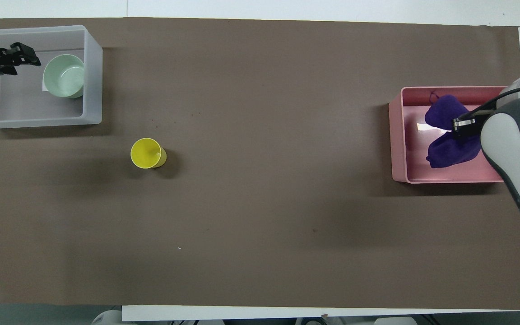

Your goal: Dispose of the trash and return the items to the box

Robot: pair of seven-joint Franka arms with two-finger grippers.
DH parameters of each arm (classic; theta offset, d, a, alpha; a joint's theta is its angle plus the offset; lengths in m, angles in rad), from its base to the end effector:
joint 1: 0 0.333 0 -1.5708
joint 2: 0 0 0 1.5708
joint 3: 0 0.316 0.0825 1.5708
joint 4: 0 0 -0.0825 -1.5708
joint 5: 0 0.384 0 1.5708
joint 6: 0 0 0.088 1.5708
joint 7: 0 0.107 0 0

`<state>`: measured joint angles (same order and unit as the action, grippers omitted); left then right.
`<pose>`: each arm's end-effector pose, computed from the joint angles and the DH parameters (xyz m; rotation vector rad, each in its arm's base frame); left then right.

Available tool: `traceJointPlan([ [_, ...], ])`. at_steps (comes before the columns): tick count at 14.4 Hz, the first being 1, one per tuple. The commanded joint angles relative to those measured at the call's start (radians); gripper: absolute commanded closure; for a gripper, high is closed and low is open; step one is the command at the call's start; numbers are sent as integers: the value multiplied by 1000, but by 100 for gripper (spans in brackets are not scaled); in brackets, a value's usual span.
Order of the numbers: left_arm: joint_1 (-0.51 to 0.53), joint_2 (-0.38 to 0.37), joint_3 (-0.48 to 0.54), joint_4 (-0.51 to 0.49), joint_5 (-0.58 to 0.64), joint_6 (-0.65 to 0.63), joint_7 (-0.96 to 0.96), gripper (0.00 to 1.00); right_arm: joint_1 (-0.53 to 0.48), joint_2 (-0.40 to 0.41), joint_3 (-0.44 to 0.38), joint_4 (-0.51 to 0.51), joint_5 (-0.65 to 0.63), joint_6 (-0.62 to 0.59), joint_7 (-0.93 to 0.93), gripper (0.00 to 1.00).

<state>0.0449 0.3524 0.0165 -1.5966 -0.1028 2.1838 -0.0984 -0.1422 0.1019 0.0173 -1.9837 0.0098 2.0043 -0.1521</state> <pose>0.6834 0.0368 0.4526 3.0154 0.3138 0.3552 0.5637 -0.0704 0.4079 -3.1173 -0.0354 0.1233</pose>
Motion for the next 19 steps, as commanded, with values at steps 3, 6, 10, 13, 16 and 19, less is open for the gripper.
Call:
traceJointPlan([
  [3,-158,-232,10,-106,-5,-302,-142,0,1,16,13,-81,-10,82,-1,94],
  [6,-282,-375,10,-364,-3,-279,-216,0,10,16,13,-90,-10,80,-1,53],
  [10,-362,-414,2,-592,-3,-6,-248,0,12,7,23,-28,-8,29,-1,12],
  [13,-384,-386,2,-672,-3,108,-248,2,12,-1,68,75,7,-105,6,9],
  [16,-385,-366,2,-715,-3,154,-241,52,13,2,108,192,6,-231,19,7],
  [19,-382,-366,2,-717,-3,156,-238,98,41,-2,110,293,-10,-365,22,6],
])
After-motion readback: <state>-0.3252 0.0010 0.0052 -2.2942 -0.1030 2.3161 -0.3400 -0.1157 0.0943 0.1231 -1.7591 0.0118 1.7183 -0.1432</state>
